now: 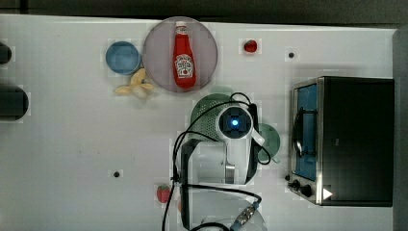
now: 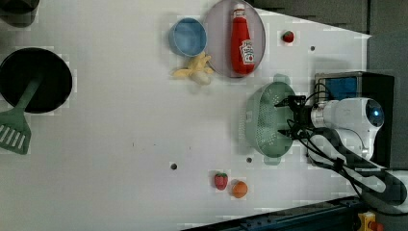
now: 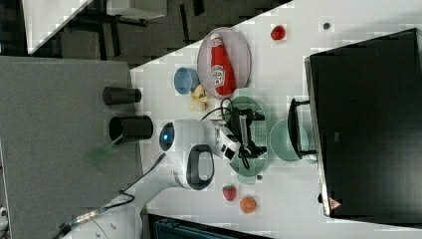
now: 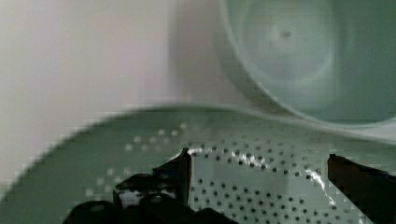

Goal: Drag strainer left to right.

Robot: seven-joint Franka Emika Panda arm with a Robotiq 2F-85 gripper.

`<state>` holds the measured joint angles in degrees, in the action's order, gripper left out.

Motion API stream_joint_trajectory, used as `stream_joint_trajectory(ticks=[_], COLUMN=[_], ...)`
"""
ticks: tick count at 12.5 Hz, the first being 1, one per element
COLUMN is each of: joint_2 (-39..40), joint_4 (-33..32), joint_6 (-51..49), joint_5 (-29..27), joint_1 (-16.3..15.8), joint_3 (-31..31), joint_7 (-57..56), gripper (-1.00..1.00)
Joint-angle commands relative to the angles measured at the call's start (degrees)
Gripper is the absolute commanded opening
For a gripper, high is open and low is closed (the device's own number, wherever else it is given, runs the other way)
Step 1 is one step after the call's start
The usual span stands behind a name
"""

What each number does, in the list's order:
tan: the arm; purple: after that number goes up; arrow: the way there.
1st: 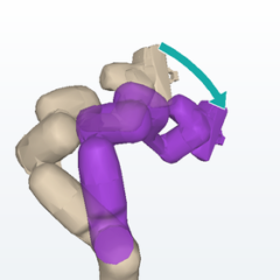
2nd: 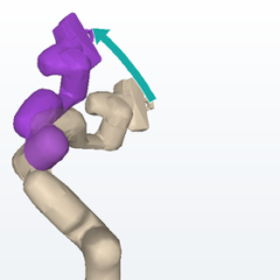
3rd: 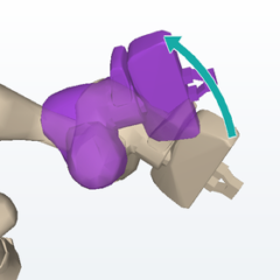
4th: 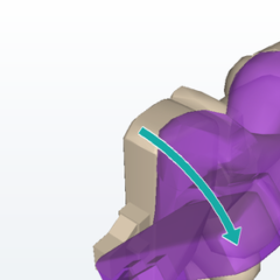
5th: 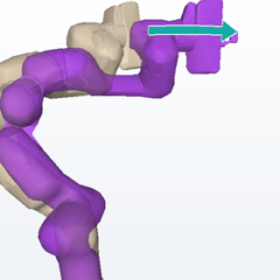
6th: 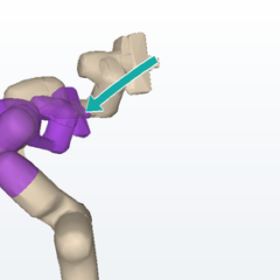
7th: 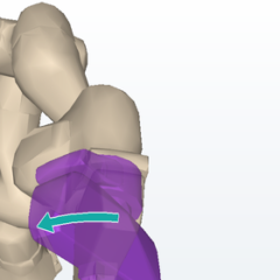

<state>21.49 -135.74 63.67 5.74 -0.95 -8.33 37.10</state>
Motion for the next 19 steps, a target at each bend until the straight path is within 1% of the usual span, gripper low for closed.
stream_joint_trajectory(ticks=[1,3,4,7,10,12,13,16,19], joint_2=[-5.95,-11.26,-14.26,-22.73,-29.17,-32.80,-34.46,-38.85,-40.13], joint_4=[0.22,1.08,1.99,7.16,15.17,19.41,20.87,22.00,21.79], joint_6=[-2.08,-6.50,-9.99,-26.02,-42.90,-53.21,-56.51,-59.03,-61.24], joint_5=[-0.69,-0.87,-0.87,-0.88,-1.08,-2.72,-3.86,-4.37,-4.37], joint_1=[0.04,0.04,0.03,-0.04,-0.08,-0.16,-0.17,-0.26,-0.22], joint_3=[1.66,2.10,2.27,3.88,4.57,4.80,4.83,5.01,4.68], joint_7=[-20.95,-29.85,-31.57,-32.17,-32.51,-32.62,-32.62,-36.90,-37.66], gripper=[1.00,1.00,1.00,1.00,1.00,1.00,1.00,1.00,1.00])
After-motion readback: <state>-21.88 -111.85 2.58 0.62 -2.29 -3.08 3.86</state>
